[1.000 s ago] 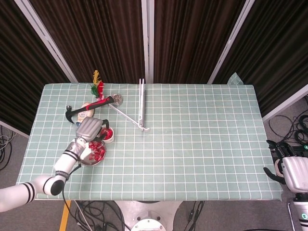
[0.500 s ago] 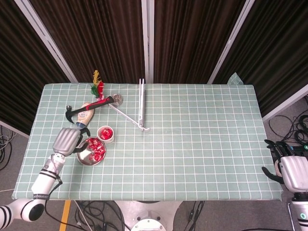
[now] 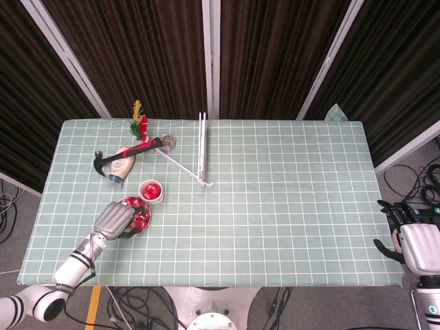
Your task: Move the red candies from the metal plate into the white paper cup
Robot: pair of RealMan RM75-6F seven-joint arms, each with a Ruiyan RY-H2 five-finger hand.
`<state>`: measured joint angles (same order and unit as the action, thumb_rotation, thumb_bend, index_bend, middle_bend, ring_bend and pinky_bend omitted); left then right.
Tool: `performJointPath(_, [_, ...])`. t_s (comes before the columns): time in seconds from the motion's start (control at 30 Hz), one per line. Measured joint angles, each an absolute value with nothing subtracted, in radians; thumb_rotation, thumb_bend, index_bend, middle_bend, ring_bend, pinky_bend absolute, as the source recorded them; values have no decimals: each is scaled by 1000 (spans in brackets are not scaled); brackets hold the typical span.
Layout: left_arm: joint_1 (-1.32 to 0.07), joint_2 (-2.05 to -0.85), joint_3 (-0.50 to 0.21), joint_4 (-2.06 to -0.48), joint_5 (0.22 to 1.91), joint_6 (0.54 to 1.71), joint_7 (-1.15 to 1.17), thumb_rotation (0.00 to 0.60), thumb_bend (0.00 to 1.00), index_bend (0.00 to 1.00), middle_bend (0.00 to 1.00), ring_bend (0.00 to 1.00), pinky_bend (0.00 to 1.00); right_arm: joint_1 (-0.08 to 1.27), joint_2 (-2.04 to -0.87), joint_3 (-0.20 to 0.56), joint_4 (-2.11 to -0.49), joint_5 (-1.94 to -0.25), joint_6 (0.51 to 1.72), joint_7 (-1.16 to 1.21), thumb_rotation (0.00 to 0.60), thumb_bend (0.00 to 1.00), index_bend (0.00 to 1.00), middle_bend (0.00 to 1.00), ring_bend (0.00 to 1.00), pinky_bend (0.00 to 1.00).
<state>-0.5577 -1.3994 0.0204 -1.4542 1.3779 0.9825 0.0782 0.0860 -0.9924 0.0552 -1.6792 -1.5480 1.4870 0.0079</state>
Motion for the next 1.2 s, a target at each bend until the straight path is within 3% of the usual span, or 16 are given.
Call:
performJointPath(0.27, [-590, -1426, 8, -1413, 1341, 904, 113, 600, 349, 446, 951, 982, 1000, 84, -990, 56, -1680, -1543, 1488, 8, 600, 112, 169, 321, 196, 479])
performJointPath(0.77, [-581, -1459, 16, -1349, 1322, 872, 88, 600, 348, 477, 951, 983, 1000, 85, -989, 58, -1690, -1542, 1487, -5, 600, 111, 169, 320, 195, 480])
performJointPath(1.2, [-570, -1502, 12, -1288, 1356, 882, -8, 600, 325, 575, 958, 986, 1000, 85, -985, 59, -1701, -1539, 1486, -18, 600, 111, 169, 321, 196, 480])
